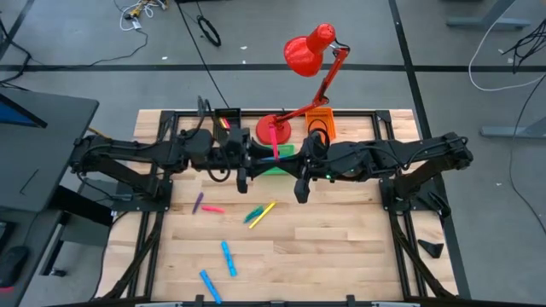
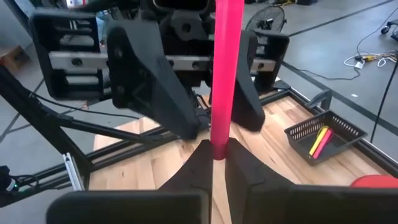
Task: Pick & Place Markers
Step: Put the pink pen into the black basket
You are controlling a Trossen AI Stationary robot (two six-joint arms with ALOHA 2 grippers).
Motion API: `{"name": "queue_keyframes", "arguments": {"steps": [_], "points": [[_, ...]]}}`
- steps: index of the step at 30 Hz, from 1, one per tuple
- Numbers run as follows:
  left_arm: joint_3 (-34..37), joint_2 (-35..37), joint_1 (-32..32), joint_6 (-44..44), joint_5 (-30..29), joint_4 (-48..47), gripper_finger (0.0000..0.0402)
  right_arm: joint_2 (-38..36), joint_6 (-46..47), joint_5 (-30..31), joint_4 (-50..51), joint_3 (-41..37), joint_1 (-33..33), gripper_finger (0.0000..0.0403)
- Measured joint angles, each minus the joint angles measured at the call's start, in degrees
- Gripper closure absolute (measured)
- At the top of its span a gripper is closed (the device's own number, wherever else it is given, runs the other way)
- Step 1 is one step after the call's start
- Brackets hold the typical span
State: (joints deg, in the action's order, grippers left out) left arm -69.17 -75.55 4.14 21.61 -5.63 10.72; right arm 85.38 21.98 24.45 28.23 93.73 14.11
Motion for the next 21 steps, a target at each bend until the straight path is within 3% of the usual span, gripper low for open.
{"name": "queue_keyframes", "arguments": {"steps": [4, 13, 21], "points": [[0.00, -0.02, 0.00, 0.26, 0.68, 1.37, 0.0260, 0.00, 0.00, -0.04, -0.20, 0.00, 0.00, 0.0385], [0.00, 0.00, -0.02, 0.18, 1.17, 4.28, 0.0368, 0.00, 0.11, -0.26, -0.47, 0.00, 0.07, 0.0385], [0.00, 0.02, -0.02, 0.33, 1.38, 4.32, 0.0369, 0.00, 0.01, -0.22, -0.59, 0.00, 0.26, 0.0367]]}}
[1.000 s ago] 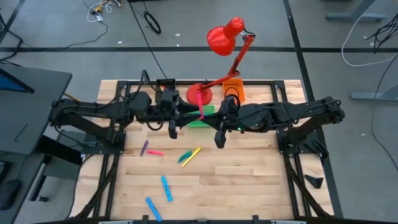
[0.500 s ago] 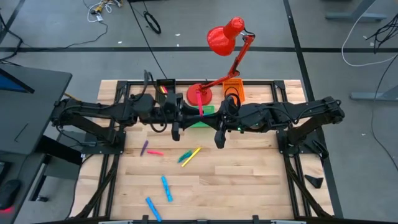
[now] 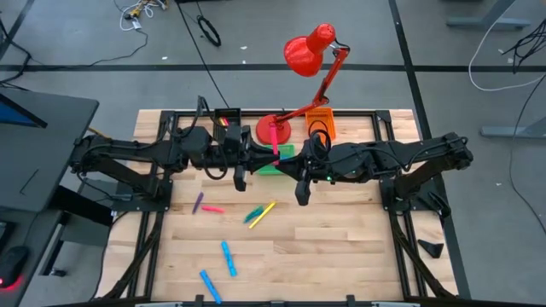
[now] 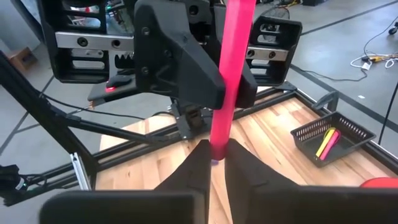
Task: Pick & Place Markers
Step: Put the pink pen into the black basket
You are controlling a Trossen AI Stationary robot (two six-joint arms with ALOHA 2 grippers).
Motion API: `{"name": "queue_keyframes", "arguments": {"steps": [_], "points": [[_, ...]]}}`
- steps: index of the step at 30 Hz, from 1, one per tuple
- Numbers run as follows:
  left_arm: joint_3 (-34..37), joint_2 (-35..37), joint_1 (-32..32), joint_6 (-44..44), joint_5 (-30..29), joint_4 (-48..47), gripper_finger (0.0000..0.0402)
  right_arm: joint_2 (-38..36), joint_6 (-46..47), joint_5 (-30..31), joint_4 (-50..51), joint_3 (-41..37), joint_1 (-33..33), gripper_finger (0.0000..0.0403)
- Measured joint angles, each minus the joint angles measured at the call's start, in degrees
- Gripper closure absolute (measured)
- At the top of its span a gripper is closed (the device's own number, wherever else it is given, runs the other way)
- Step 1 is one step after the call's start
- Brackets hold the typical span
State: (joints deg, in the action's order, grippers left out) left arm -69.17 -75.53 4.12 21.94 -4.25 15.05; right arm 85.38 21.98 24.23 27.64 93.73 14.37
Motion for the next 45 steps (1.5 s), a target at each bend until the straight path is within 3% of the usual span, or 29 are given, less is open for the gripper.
{"name": "queue_keyframes", "arguments": {"steps": [11, 19, 23, 35, 45], "points": [[0.00, 0.00, -0.20, 4.22, -3.49, -0.08, 0.0369, -0.91, -2.37, 0.61, 0.67, 0.00, -0.02, 0.0298], [0.04, 0.82, -0.20, 3.01, -6.10, -0.12, 0.0369, -2.76, -3.20, 0.91, 6.91, 0.00, -0.02, 0.0287], [0.00, 2.75, -0.13, 2.92, -9.91, -1.80, 0.0369, -4.04, -1.45, 4.67, 10.30, 0.00, 0.11, 0.0287], [0.03, 11.95, 0.29, 9.51, -25.69, -23.82, 0.0369, -6.14, -5.11, 9.44, 11.57, -0.02, 0.09, 0.0286], [0.00, 18.37, 0.66, 23.14, -35.12, -47.27, 0.0369, -6.14, -6.45, 9.42, 11.47, -0.02, -0.07, 0.0286]]}}
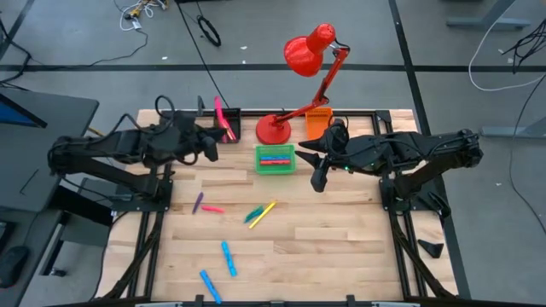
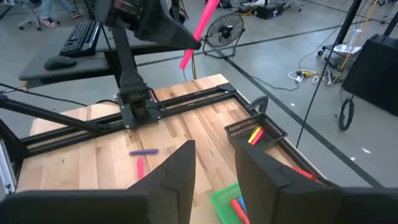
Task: Pick & Place Markers
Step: Put the pink pen into the black basket
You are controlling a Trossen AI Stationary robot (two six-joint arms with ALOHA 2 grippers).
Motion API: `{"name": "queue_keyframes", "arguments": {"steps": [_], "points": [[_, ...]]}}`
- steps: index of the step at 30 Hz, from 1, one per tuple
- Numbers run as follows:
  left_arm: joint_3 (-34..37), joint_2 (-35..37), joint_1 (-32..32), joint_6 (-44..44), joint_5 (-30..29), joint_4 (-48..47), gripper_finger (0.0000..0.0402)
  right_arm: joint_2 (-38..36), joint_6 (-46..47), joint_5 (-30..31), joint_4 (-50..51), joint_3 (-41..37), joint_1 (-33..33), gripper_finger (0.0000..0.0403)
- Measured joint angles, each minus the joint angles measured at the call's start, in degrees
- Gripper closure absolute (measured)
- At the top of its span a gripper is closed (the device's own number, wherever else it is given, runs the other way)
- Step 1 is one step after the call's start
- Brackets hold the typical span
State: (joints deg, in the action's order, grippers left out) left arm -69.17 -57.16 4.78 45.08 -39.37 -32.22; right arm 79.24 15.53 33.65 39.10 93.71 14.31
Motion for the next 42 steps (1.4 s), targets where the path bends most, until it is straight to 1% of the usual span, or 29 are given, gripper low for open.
{"name": "queue_keyframes", "arguments": {"steps": [5, 9, 11, 14, 18, 21, 24, 28, 34, 39, 42], "points": [[0.00, 0.80, -0.11, 6.79, -0.60, -8.26, 0.0369, 0.02, -1.33, 0.00, -0.06, 0.00, 0.00, 0.0286], [0.00, 0.71, -0.23, 13.10, 0.36, -14.53, 0.0369, 0.02, -1.20, 0.00, -0.06, 0.00, 0.00, 0.0286], [0.00, 0.62, -1.60, 17.14, 2.62, -17.78, 0.0369, 0.02, -1.17, -0.01, -0.08, 0.00, 0.00, 0.0286], [0.00, 0.56, -5.65, 20.34, 8.70, -20.83, 0.0369, 0.02, -1.16, -0.02, -0.08, 0.00, 0.00, 0.0286], [0.00, -0.21, -12.32, 20.22, 15.68, -21.16, 0.0369, 0.02, -1.90, -0.02, -0.10, 0.00, -0.01, 0.0286], [0.04, -1.05, -18.52, 17.64, 21.76, -21.28, 0.0369, 0.04, -2.88, -0.02, -0.11, 0.00, -0.01, 0.0286], [-0.02, -2.81, -25.32, 15.49, 28.60, -21.63, 0.0369, 0.04, -2.93, -0.04, -0.28, 0.00, -0.02, 0.0286], [-0.02, -6.42, -32.49, 12.80, 35.23, -21.54, 0.0369, 0.04, -3.98, -0.06, -0.76, 0.00, -0.02, 0.0286], [0.02, -11.38, -40.68, 11.26, 40.30, -21.29, 0.0369, 0.04, -6.14, -0.09, -1.39, 0.00, 0.00, 0.0286], [0.02, -14.01, -45.93, 11.72, 43.66, -20.74, 0.0369, 0.04, -7.62, -0.22, -2.74, 0.00, 0.00, 0.0286], [0.02, -15.41, -48.35, 13.05, 45.06, -18.62, 0.0369, 0.04, -8.32, -0.24, -3.47, 0.00, 0.00, 0.0286]]}}
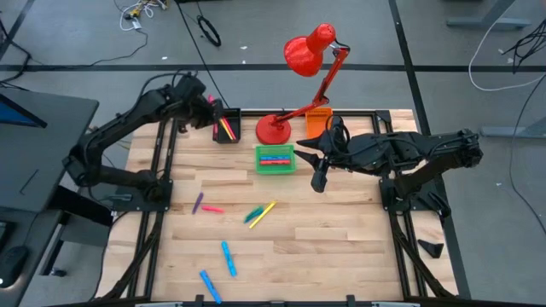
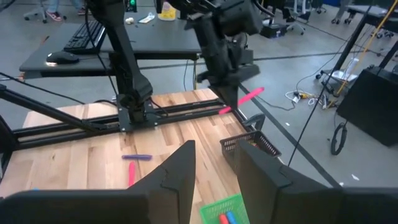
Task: Pick & Place Markers
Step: Put the pink pen into the black basket
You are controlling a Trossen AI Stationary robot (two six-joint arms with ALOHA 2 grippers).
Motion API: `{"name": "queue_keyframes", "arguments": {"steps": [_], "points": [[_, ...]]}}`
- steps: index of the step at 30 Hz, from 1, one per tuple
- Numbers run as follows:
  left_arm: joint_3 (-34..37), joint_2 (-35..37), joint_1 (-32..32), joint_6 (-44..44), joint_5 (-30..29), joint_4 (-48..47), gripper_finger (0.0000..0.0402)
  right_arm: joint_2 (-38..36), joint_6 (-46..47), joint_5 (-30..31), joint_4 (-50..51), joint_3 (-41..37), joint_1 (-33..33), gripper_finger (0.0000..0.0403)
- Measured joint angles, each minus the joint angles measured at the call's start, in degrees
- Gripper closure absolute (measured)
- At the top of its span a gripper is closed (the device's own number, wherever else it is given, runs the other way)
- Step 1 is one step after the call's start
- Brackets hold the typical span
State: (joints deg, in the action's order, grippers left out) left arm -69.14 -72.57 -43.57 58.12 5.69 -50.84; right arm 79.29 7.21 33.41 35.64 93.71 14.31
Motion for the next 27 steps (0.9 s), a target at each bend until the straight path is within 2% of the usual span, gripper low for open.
{"name": "queue_keyframes", "arguments": {"steps": [8, 18, 27], "points": [[0.00, -4.27, -3.97, 5.31, 1.99, 6.24, 0.0369, 0.00, -0.88, 0.00, -0.52, 0.00, -0.01, 0.0286], [0.00, -8.07, -4.81, 5.76, 3.09, 5.98, 0.0369, 0.00, -2.17, 0.00, -0.55, 0.00, -0.01, 0.0286], [0.00, -14.87, -5.14, 4.66, 2.68, 4.40, 0.0369, 0.00, -2.17, 0.00, -0.55, 0.00, -0.01, 0.0286]]}}
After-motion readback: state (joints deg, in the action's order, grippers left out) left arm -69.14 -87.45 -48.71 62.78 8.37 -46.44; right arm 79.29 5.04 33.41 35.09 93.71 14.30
